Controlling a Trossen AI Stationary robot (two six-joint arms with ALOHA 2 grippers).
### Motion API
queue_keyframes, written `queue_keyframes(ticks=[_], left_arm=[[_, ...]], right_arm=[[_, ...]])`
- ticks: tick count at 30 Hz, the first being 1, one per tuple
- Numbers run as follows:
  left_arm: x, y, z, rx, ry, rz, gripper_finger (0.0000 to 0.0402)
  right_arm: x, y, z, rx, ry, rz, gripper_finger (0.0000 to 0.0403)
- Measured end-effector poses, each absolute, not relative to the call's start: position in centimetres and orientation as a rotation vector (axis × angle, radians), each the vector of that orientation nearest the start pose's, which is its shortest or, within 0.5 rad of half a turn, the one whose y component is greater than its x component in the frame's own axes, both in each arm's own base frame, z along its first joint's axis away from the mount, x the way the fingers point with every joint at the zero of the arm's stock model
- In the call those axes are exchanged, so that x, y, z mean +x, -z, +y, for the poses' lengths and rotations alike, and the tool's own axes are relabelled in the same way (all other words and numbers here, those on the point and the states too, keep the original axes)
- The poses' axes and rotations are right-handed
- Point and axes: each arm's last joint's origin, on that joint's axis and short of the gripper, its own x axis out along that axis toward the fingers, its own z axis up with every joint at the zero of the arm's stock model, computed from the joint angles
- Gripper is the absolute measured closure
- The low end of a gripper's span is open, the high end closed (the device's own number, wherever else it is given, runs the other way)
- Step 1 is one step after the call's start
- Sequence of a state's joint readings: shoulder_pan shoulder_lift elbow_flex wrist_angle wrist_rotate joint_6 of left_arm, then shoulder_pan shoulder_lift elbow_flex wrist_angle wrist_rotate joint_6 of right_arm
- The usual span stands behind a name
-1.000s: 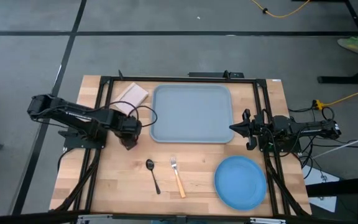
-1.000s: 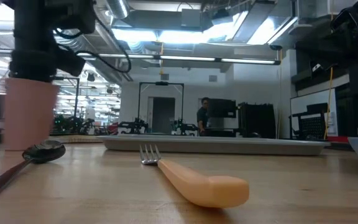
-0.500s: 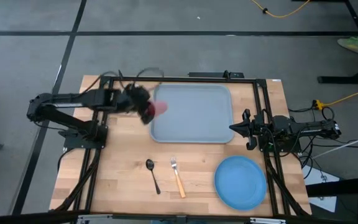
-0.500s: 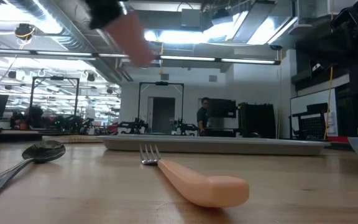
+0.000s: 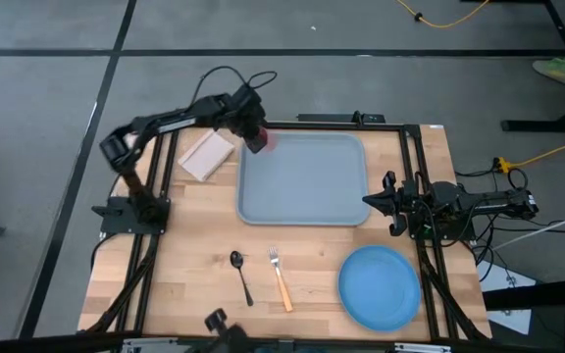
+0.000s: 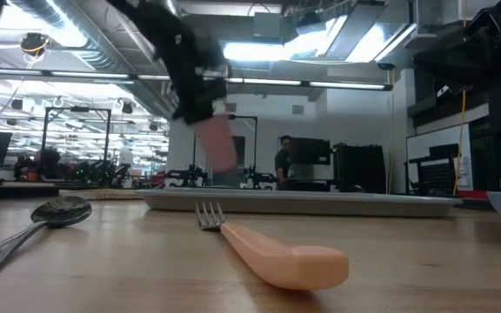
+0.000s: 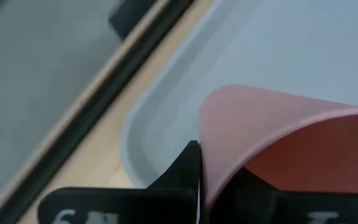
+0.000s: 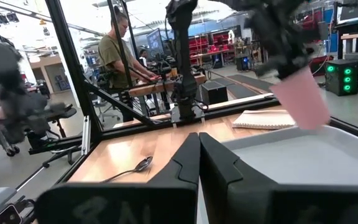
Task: Pick and place plate/cup/fork/spoon on tray
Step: Put the pink cup on the top left of the gray serving tray
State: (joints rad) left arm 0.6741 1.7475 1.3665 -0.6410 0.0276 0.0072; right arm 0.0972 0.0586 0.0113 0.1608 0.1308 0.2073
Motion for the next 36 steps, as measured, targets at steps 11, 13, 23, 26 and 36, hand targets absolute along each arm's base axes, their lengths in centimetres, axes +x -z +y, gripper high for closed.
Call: queue_keyframes(ticks=[11, 13, 23, 26, 36], left_arm=[[28.5, -21.9, 24.1, -0.443, -0.573, 1.138, 0.038], [28.5, -21.9, 24.0, -0.44, -0.569, 1.139, 0.0373], [28.6, -22.0, 24.3, -0.405, -0.616, 1.137, 0.0361], [28.6, -22.4, 24.4, -0.386, -0.635, 1.11, 0.0361], [27.9, -25.3, 23.7, -0.354, -0.649, 1.022, 0.036]], right_arm=[[10.0, -17.7, 0.6, 0.215, 0.023, -0.1, 0.0397], [10.0, -17.6, 0.6, 0.215, 0.024, -0.096, 0.0397], [10.0, -17.5, 0.6, 0.213, 0.025, -0.084, 0.0397], [10.0, -17.5, 0.6, 0.214, 0.025, -0.084, 0.0397], [10.0, -17.5, 0.6, 0.213, 0.025, -0.082, 0.0397]])
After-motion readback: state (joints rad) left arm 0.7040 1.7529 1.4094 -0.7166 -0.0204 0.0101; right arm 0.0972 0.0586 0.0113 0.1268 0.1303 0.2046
